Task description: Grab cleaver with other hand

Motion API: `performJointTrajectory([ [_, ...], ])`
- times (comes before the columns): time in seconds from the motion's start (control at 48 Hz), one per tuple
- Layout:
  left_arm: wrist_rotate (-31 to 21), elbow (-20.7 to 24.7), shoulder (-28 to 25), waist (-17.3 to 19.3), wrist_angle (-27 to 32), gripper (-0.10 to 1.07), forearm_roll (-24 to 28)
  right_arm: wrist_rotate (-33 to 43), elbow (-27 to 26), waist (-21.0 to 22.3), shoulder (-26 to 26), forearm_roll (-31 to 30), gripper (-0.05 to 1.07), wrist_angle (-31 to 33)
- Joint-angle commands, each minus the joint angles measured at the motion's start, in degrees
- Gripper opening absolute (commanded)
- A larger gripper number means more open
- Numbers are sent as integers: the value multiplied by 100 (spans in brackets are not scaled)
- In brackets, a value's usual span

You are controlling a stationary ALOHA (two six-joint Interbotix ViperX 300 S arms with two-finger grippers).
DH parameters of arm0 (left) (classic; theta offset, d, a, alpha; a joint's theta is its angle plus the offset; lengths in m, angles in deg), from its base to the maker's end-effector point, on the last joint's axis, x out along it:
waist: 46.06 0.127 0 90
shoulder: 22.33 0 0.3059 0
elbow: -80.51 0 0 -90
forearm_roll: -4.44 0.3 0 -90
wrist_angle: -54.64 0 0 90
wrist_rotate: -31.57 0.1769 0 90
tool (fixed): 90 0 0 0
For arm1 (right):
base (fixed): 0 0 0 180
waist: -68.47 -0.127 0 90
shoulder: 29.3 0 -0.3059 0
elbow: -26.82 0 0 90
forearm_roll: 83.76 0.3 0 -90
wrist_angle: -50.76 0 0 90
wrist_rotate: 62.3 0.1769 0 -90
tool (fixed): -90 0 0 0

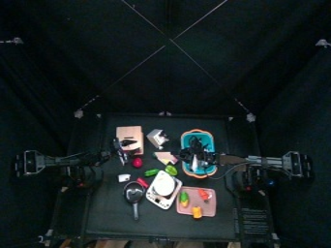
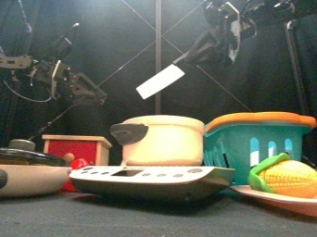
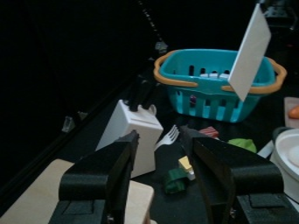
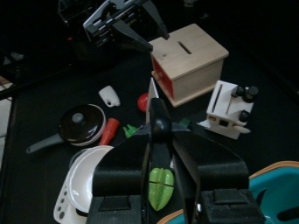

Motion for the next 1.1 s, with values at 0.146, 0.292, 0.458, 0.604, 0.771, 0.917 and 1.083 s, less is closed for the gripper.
performJointTrajectory([
  [0.146,0,202,0,-1485,-26,82,360,0,554,-114,-255,-439,58,-1292],
  [0.292,0,316,-97,-1951,-26,83,53,0,782,-141,-229,-677,58,-1916],
  [0.458,9,545,-281,-2101,-26,83,-475,-9,923,-176,-193,-844,58,-2276],
  [0.604,-9,809,-554,-2259,-44,83,-545,-9,949,-193,-123,-896,58,-2329],
  [0.771,-18,1107,-940,-2461,-44,83,-729,-18,949,-202,-123,-1037,58,-2347],
  [0.917,-9,1310,-1283,-2470,-114,83,-1116,-18,949,-220,-123,-1090,58,-2355],
  [1.083,0,1433,-1556,-2461,-290,83,-1450,-18,967,-264,-123,-1116,58,-2355],
])
